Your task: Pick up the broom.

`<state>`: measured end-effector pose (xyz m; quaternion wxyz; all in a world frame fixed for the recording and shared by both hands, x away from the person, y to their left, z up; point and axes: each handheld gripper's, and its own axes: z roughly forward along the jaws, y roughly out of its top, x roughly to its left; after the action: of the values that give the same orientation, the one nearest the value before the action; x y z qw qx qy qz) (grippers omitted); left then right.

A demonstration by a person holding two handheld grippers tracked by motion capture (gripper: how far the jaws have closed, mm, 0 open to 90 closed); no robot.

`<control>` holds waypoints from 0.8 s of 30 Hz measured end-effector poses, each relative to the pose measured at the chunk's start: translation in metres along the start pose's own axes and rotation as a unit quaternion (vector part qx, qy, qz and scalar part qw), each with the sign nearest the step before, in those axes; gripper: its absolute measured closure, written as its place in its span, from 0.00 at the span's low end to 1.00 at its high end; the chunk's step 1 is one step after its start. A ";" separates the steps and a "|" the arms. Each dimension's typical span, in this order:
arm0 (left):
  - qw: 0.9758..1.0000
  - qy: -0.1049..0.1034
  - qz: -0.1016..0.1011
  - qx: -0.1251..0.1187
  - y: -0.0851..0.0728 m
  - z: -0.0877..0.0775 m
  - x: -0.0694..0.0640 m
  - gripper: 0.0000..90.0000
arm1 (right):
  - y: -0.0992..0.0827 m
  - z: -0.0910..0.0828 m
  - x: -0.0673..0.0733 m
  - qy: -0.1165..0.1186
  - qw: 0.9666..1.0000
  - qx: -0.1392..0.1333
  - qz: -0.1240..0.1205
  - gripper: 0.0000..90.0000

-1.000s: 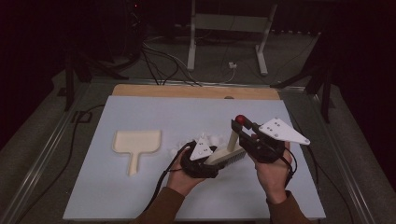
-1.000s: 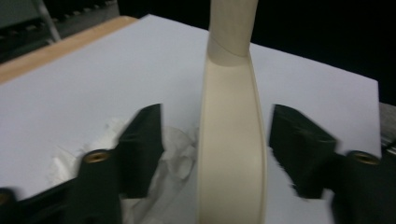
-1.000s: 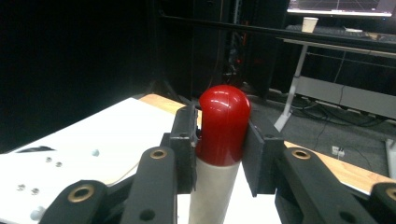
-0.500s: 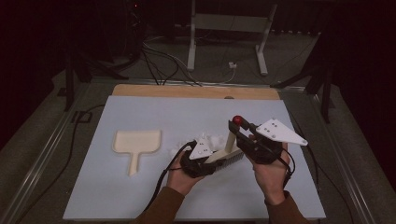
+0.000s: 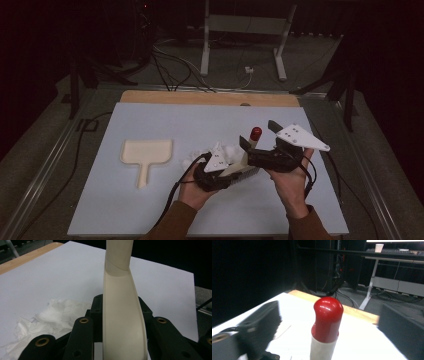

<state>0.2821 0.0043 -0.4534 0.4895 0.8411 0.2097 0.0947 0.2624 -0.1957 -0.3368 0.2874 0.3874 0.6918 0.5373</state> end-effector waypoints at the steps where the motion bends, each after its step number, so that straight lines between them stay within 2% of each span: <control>1: 1.000 0.001 -0.001 -0.001 0.000 0.000 0.000 0.77 | 0.000 0.000 -0.001 0.002 1.000 0.001 0.000 0.02; 7: 1.000 -0.003 -0.005 -0.005 0.000 -0.004 0.001 0.77 | -0.001 0.000 -0.007 0.014 1.000 0.005 0.004 0.00; 10: 1.000 -0.005 -0.001 -0.004 0.000 -0.008 0.002 0.77 | -0.001 -0.001 -0.012 0.030 1.000 0.005 0.007 0.00; 18: 1.000 -0.013 0.004 -0.007 0.001 -0.017 0.004 0.77 | -0.003 -0.002 -0.025 0.048 0.999 0.012 0.006 0.00; 20: 1.000 -0.015 0.005 -0.007 0.001 -0.019 0.005 0.77 | -0.004 -0.001 -0.028 0.059 0.998 0.013 0.009 0.00; 24: 1.000 -0.018 0.004 -0.008 0.001 -0.023 0.007 0.77 | -0.006 0.002 -0.033 0.087 0.996 0.021 -0.003 0.00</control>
<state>0.2802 0.0255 -0.4414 0.4998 0.8393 0.1969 0.0836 0.2799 -0.2233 -0.3439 0.2202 0.3431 0.7263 0.5534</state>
